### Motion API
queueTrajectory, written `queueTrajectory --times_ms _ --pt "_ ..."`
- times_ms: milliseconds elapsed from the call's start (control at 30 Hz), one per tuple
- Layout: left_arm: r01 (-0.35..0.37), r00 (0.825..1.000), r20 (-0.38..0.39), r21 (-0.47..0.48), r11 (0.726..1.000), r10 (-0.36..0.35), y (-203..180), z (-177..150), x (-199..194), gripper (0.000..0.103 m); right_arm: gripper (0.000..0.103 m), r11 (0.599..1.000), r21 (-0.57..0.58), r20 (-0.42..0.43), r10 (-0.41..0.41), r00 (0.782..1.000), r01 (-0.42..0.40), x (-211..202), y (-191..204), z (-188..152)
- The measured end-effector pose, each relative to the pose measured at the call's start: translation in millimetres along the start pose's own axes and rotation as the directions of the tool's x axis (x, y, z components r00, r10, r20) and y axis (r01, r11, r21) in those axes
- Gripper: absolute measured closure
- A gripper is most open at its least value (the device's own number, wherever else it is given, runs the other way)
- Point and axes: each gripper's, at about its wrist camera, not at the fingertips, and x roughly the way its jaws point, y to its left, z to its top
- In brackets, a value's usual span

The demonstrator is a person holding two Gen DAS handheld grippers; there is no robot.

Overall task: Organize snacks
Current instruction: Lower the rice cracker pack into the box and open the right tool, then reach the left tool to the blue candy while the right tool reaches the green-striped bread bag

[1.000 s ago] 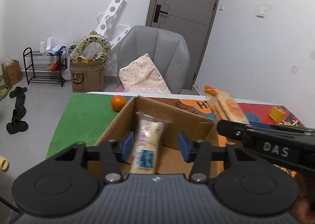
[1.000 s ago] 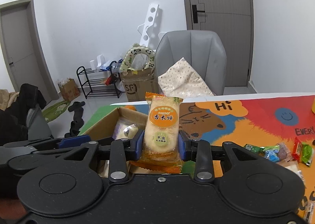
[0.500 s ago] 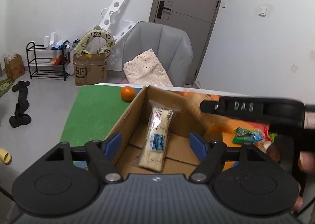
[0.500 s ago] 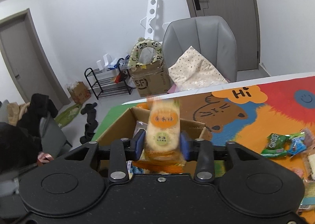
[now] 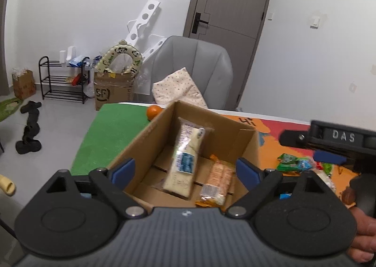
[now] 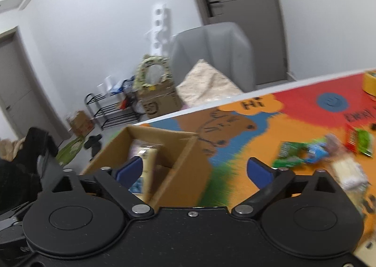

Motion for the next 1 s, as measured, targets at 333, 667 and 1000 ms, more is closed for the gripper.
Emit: queueTrajectory --times_ms 333,667,1000 --pt "0.015 1.000 -0.016 0.011 1.000 -0.015 -30.0 -9.5 3.7 0.007 0.000 0.997 0.062 0.008 -0.056 0.998 0.056 -22.5 -47.2 -21.3" --pt "0.048 0.997 -0.063 0.015 0.999 -0.047 -56.9 -18.6 0.5 0.007 0.000 0.992 0.103 0.016 -0.074 0.997 0.072 -45.1 -80.7 -30.1" --pt "0.051 0.998 -0.047 0.064 0.997 -0.048 -88.9 -26.0 -7.8 0.007 0.000 0.988 0.126 0.022 -0.094 0.995 0.090 -65.3 -113.9 -40.1"
